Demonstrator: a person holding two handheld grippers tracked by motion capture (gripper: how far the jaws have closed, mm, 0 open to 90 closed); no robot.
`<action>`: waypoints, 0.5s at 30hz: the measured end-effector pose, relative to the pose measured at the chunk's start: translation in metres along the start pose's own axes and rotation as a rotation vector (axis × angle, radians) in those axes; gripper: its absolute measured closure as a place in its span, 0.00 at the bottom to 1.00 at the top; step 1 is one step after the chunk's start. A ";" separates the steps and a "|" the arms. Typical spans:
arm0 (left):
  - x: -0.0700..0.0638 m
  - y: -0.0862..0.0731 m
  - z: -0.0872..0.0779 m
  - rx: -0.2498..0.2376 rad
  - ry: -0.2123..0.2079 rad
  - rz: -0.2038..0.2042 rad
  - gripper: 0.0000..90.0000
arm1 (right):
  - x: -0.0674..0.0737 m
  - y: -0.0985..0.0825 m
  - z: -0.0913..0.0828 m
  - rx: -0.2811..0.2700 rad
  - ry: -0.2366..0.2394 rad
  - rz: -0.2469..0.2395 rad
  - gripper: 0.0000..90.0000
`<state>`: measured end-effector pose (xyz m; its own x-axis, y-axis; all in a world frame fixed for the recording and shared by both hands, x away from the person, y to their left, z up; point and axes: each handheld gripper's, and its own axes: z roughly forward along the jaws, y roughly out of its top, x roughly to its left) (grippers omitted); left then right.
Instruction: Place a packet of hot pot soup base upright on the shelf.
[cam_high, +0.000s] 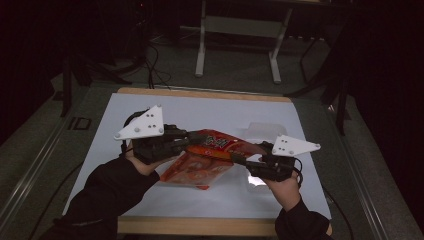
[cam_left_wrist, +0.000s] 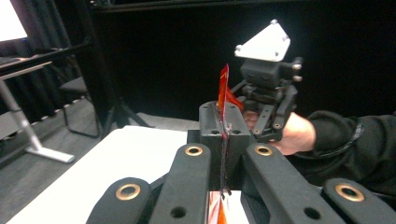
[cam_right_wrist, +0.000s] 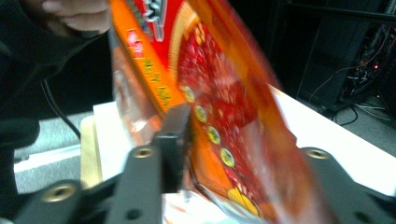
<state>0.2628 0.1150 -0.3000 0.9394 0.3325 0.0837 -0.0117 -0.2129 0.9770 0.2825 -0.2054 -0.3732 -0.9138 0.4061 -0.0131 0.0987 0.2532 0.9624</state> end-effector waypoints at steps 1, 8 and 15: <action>0.000 -0.001 0.000 -0.001 0.007 0.001 1.00 | 0.002 0.001 0.001 0.005 -0.001 -0.018 0.73; 0.002 -0.003 -0.003 0.002 0.015 -0.006 1.00 | 0.011 0.005 0.007 0.071 0.047 -0.105 0.99; 0.009 -0.007 -0.012 0.008 0.001 -0.024 1.00 | 0.009 0.013 0.007 0.093 0.129 -0.047 1.00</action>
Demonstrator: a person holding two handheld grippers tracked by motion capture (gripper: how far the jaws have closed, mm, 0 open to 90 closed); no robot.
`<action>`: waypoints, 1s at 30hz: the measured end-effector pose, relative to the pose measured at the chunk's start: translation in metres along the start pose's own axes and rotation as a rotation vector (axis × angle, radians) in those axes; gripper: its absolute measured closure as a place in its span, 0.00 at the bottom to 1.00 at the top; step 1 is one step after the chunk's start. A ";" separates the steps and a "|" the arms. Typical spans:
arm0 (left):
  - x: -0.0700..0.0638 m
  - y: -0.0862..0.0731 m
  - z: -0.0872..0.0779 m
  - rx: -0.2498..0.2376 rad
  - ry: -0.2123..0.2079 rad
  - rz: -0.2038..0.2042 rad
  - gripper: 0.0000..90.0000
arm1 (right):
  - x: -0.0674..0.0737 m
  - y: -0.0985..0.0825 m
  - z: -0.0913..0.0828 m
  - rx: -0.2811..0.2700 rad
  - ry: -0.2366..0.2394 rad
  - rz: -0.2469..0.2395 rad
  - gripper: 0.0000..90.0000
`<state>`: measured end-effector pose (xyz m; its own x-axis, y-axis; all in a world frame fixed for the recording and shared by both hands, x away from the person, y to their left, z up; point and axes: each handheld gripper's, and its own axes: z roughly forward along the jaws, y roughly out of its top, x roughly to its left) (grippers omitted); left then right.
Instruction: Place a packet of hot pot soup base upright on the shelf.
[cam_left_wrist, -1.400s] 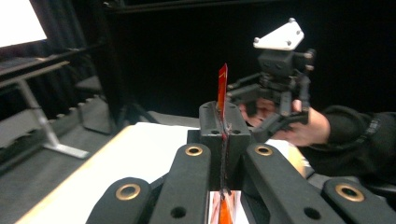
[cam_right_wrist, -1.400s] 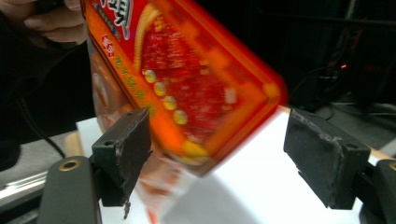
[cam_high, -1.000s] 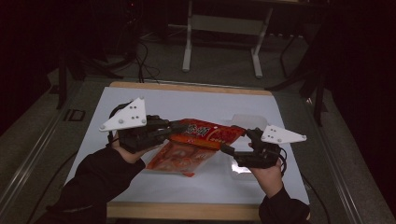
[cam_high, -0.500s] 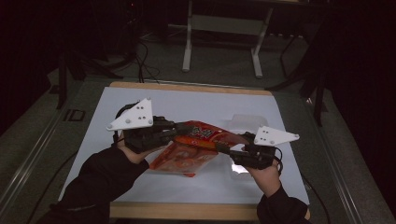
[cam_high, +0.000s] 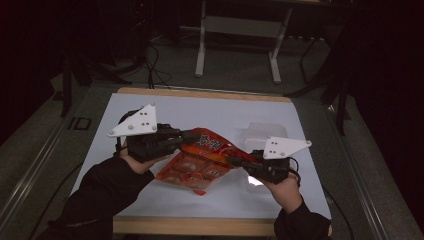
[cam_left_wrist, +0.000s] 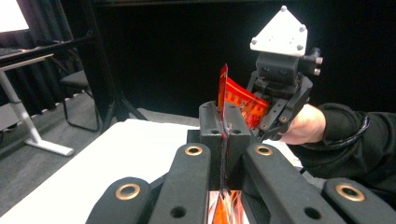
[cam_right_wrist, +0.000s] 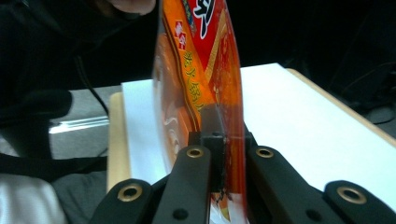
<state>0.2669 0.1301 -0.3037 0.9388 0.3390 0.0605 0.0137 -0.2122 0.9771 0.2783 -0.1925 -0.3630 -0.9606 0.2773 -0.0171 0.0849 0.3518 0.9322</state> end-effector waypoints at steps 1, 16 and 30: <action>0.000 0.000 -0.001 0.004 0.005 0.006 1.00 | 0.000 0.001 0.000 0.004 -0.001 0.001 1.00; 0.017 -0.010 -0.009 0.016 -0.039 -0.034 0.99 | -0.001 0.022 -0.002 0.079 0.017 0.006 1.00; 0.012 -0.026 -0.015 -0.054 0.025 -0.058 0.37 | -0.006 0.042 -0.018 0.036 -0.055 0.036 1.00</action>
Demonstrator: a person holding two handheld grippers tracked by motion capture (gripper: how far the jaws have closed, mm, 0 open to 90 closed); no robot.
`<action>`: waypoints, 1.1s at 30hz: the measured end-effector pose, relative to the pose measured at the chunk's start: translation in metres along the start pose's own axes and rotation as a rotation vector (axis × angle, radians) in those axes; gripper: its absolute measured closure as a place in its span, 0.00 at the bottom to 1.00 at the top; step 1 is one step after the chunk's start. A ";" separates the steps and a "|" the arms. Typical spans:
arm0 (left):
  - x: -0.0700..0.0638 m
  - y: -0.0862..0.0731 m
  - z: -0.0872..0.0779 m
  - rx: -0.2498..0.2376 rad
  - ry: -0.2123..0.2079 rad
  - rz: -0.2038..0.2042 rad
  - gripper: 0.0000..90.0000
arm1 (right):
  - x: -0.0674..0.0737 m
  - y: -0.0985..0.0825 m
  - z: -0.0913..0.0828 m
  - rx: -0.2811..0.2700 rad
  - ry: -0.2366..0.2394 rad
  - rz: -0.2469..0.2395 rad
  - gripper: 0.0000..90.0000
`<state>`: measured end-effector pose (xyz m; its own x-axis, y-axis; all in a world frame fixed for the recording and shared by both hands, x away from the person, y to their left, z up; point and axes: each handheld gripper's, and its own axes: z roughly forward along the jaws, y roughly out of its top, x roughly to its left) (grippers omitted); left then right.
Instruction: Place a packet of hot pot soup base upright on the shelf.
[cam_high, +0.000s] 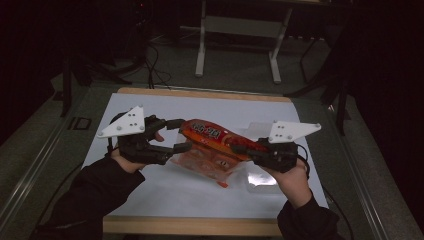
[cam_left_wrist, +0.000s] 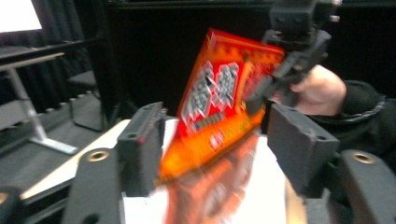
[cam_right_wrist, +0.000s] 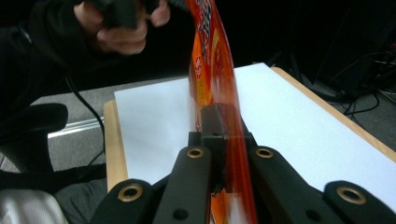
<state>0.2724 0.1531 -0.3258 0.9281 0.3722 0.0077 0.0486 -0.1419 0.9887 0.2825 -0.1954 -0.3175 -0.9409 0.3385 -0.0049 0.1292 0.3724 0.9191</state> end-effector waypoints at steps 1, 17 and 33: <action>0.000 -0.003 -0.001 -0.008 0.000 -0.023 0.33 | 0.000 0.002 -0.003 -0.007 -0.008 0.002 1.00; -0.004 -0.069 -0.006 -0.020 0.131 -0.069 0.03 | -0.017 0.022 -0.063 -0.122 -0.162 0.070 1.00; -0.010 -0.140 -0.018 0.055 0.158 -0.124 0.03 | -0.042 0.000 -0.109 -0.128 -0.380 0.148 1.00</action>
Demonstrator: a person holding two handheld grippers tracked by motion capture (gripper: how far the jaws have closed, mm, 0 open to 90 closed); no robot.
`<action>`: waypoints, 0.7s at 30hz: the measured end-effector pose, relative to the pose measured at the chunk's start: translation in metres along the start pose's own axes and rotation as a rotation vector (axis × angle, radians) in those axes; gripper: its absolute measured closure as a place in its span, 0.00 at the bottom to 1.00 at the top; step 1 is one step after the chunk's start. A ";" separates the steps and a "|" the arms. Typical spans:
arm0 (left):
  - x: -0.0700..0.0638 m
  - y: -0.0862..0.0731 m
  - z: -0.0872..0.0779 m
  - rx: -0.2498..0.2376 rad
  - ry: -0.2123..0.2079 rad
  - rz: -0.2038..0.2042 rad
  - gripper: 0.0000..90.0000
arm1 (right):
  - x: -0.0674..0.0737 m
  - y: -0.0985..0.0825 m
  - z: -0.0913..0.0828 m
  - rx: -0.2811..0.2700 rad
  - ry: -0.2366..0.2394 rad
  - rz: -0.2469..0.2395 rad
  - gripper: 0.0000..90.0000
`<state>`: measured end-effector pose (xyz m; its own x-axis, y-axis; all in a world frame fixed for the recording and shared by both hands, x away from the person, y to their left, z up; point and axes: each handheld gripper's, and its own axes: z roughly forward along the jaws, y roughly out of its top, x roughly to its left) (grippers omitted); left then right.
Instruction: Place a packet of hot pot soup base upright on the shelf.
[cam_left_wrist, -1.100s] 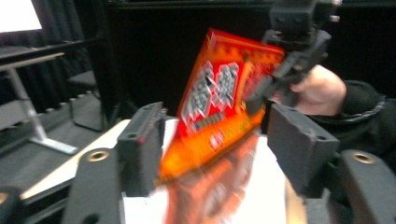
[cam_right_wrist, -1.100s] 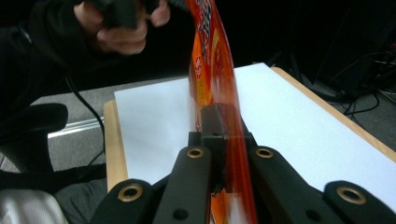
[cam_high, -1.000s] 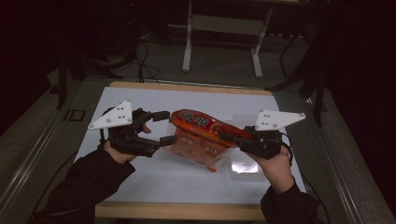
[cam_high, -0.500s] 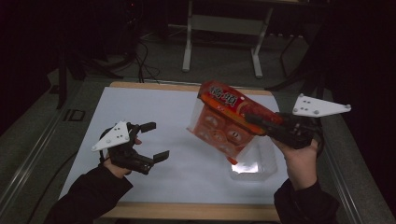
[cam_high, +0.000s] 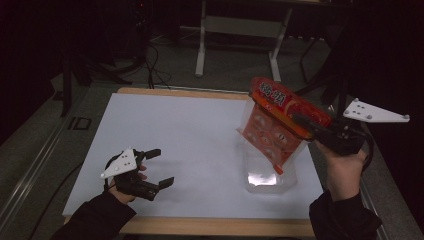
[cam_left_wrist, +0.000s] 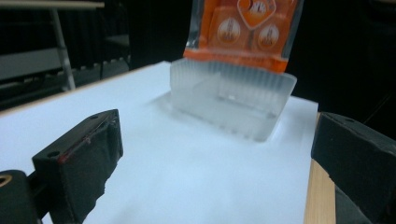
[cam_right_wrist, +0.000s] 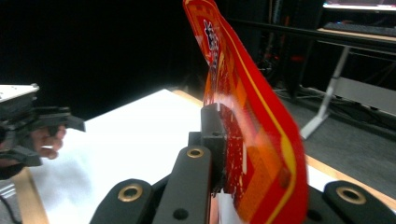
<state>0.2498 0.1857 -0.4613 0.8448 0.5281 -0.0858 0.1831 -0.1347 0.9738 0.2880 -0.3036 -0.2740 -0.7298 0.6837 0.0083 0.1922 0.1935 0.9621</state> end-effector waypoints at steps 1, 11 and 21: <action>0.000 -0.004 -0.001 0.011 0.002 -0.005 0.03 | -0.002 -0.002 -0.001 0.004 -0.017 0.002 1.00; -0.002 -0.028 -0.011 0.014 0.036 -0.043 0.03 | -0.025 -0.034 -0.001 0.037 -0.048 0.060 1.00; -0.001 -0.040 -0.013 0.016 0.055 -0.057 0.03 | -0.034 -0.059 0.006 0.052 -0.035 0.104 1.00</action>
<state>0.2355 0.2016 -0.4978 0.8040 0.5805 -0.1290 0.2388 -0.1166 0.9640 0.3050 -0.3341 -0.3322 -0.6813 0.7256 0.0966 0.2999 0.1564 0.9411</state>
